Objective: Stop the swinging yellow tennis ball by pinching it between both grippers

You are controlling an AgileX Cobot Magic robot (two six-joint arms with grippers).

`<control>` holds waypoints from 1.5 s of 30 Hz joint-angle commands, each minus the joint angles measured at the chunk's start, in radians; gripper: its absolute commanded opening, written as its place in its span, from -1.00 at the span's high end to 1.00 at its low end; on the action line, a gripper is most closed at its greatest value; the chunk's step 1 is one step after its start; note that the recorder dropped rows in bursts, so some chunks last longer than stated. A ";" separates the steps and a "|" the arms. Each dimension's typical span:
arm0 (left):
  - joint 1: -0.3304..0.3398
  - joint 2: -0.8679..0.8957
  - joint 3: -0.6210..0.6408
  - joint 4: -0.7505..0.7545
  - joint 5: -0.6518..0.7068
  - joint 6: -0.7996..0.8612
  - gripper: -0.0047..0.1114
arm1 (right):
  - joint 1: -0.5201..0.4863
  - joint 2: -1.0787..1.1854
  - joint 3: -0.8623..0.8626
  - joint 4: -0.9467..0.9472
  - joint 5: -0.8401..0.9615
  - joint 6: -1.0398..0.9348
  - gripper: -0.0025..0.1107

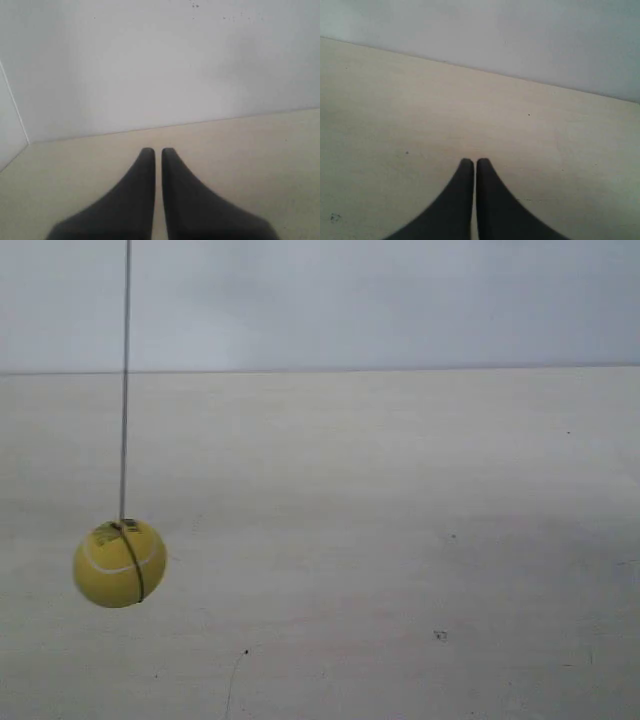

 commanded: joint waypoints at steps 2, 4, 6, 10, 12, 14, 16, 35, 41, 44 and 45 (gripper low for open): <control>-0.004 0.003 -0.003 -0.022 0.003 -0.028 0.84 | 0.003 -0.005 0.000 0.000 -0.012 0.003 0.96; -0.004 0.003 -0.003 -0.031 0.003 -0.028 0.84 | 0.003 -0.005 0.000 0.000 -0.012 0.003 0.96; -0.004 0.003 -0.003 -0.031 0.001 -0.039 0.84 | 0.003 -0.005 0.000 0.000 -0.012 0.003 0.96; -0.004 0.003 -0.003 -0.034 -0.001 -0.066 0.84 | 0.003 -0.005 0.000 0.000 -0.012 0.003 0.96; -0.004 0.003 -0.003 -0.034 -0.004 -0.116 0.84 | 0.003 -0.005 0.000 -0.003 -0.032 -0.009 0.96; -0.004 0.003 -0.003 -0.034 -0.008 -0.170 0.84 | 0.003 -0.005 0.000 -0.001 -0.058 -0.009 0.96; -0.004 0.003 -0.003 -0.034 -0.010 -0.178 0.84 | 0.003 -0.005 0.000 0.001 -0.079 -0.009 0.96; -0.004 0.003 -0.003 -0.003 -0.348 -0.219 0.84 | 0.003 -0.005 0.000 0.166 -0.445 0.275 0.96; -0.004 0.061 -0.003 0.012 -0.490 -0.238 0.84 | 0.003 -0.005 0.000 -0.058 -0.557 0.470 0.96; -0.004 0.195 -0.065 0.059 -0.522 -0.288 0.84 | 0.003 0.012 0.000 -0.349 -0.693 0.760 0.96; -0.004 0.250 -0.097 0.105 -0.532 -0.321 0.84 | 0.003 0.045 -0.008 -0.462 -0.733 0.837 0.96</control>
